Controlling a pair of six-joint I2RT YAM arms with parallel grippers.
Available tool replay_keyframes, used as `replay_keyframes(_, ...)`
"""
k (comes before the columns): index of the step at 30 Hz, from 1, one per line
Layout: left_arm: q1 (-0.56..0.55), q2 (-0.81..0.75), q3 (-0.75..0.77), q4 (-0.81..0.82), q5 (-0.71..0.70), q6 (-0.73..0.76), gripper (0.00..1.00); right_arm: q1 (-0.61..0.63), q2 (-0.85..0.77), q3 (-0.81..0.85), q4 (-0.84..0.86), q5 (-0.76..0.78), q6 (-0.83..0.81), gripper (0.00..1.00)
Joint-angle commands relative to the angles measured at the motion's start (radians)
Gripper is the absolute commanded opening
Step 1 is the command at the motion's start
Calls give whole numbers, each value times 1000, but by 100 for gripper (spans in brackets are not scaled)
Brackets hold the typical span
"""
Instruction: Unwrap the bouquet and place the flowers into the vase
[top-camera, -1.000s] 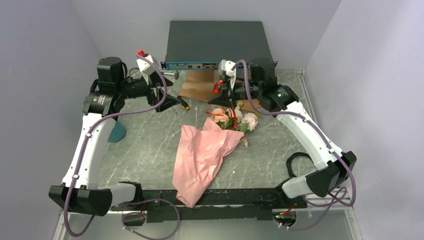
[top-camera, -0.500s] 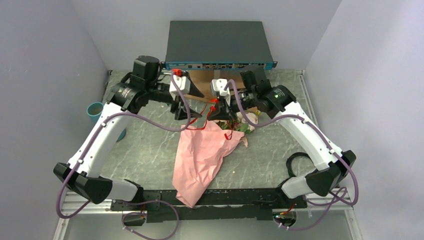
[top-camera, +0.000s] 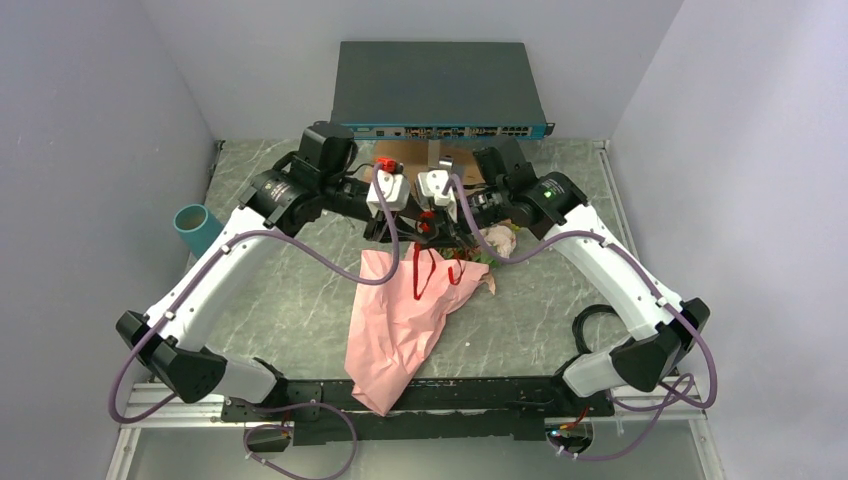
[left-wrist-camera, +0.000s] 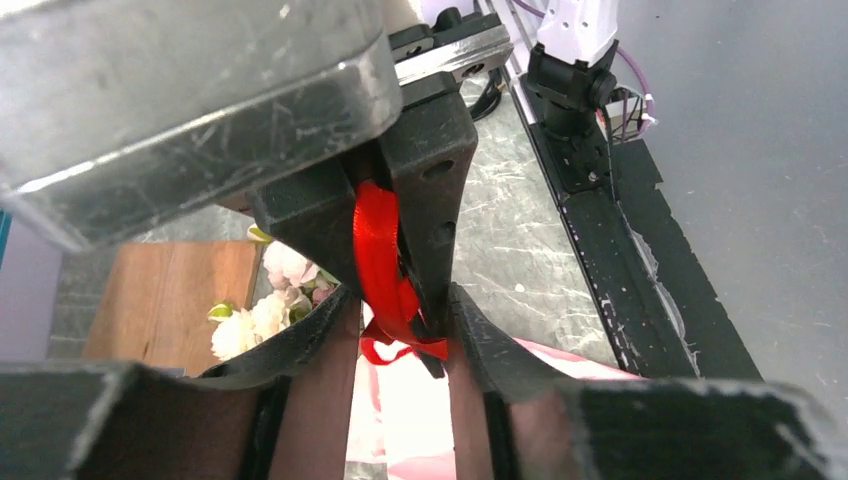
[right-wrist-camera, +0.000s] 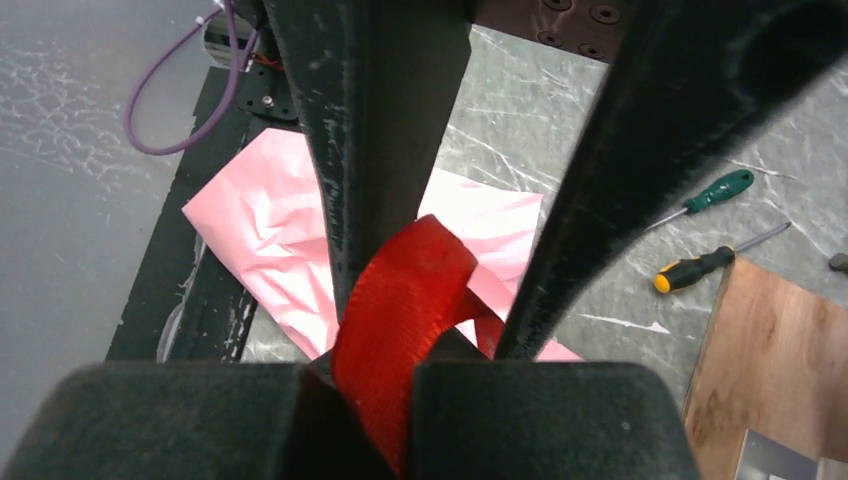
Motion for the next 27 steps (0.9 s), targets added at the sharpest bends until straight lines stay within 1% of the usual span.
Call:
replay_keyframes(1, -21, -5, 1, 42, -33, -13, 27, 4, -9, 29, 20, 3, -26, 0)
replay_keyframes(3, -21, -11, -8, 46, -55, -16, 20, 4, -16, 19, 34, 5, -20, 0)
replay_keyframes(6, -21, -24, -13, 57, -81, -38, 2, 4, -29, -2, 52, 10, -12, 0)
replay_keyframes(7, -19, -32, -13, 61, -87, -49, 0, 4, -32, -9, 59, 15, -7, 0)
replay_keyframes(10, -19, -53, -11, 58, -95, -59, 0, 4, -41, -33, 88, 34, 25, 0)
replay_keyframes(11, -19, -66, -11, 60, -100, -70, 0, 4, -42, -43, 97, 42, 38, 3)
replay_keyframes(13, -18, -88, -15, 69, -113, -96, 0, 2, -46, -55, 114, 61, 69, 11)
replay_keyframes(14, -13, -101, -17, 78, -124, -118, 0, -2, -48, -60, 127, 70, 87, 18)
replay_keyframes(17, 46, -135, -28, 105, -118, -196, 0, -31, -56, -77, 156, 65, 150, 46)
replay_keyframes(18, 78, -143, -32, 118, -108, -230, 0, -43, -60, -83, 167, 59, 167, 60)
replay_keyframes(19, 112, -152, -36, 125, -99, -265, 0, -53, -63, -89, 177, 54, 184, 72)
replay_keyframes(20, 149, -159, -39, 136, -87, -299, 0, -62, -67, -95, 183, 46, 193, 78)
replay_keyframes(22, 225, -167, -32, 158, -73, -386, 0, -77, -76, -110, 201, 39, 222, 84)
replay_keyframes(24, 301, -162, -9, 168, -63, -454, 0, -85, -88, -131, 222, 42, 249, 87)
replay_keyframes(27, 413, -128, 58, 160, -84, -547, 0, -91, -110, -167, 263, 54, 280, 89)
